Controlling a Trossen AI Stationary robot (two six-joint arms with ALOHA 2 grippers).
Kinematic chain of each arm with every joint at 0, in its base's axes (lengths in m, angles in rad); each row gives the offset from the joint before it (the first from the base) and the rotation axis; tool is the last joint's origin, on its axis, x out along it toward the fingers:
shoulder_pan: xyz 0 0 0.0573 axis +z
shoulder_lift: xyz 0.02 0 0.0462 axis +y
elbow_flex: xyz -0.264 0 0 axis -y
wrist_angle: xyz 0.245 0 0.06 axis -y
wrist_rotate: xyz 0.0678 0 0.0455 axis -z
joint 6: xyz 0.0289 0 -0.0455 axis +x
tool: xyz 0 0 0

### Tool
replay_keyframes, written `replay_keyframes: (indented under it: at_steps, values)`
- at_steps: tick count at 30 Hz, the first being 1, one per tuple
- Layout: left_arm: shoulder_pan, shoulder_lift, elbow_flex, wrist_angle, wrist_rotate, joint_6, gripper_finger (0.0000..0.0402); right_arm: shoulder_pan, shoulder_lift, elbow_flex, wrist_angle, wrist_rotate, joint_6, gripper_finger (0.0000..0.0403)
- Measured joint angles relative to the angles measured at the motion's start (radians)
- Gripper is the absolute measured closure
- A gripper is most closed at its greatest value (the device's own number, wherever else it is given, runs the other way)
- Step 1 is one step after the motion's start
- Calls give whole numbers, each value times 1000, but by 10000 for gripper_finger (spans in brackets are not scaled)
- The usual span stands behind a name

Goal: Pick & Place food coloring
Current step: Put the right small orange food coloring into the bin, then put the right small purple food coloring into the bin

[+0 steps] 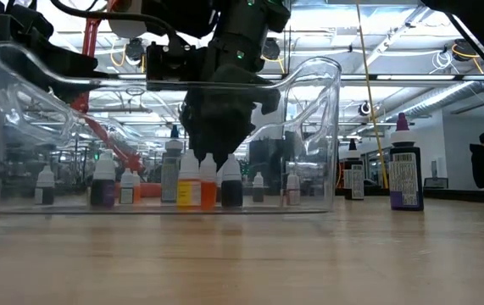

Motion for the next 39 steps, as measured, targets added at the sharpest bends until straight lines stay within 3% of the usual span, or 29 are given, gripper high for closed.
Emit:
replay_keyframes:
  at_steps: [6, 31, 39]
  values:
    - [0, 0, 0, 0, 0, 0, 144, 9, 0, 0, 5, 3, 8, 212]
    - [0, 0, 0, 0, 0, 0, 144, 39, -56, -1, 6, 30, 13, 217]
    - [0, 0, 0, 0, 0, 0, 144, 60, -183, -1, -105, 186, 19, 216]
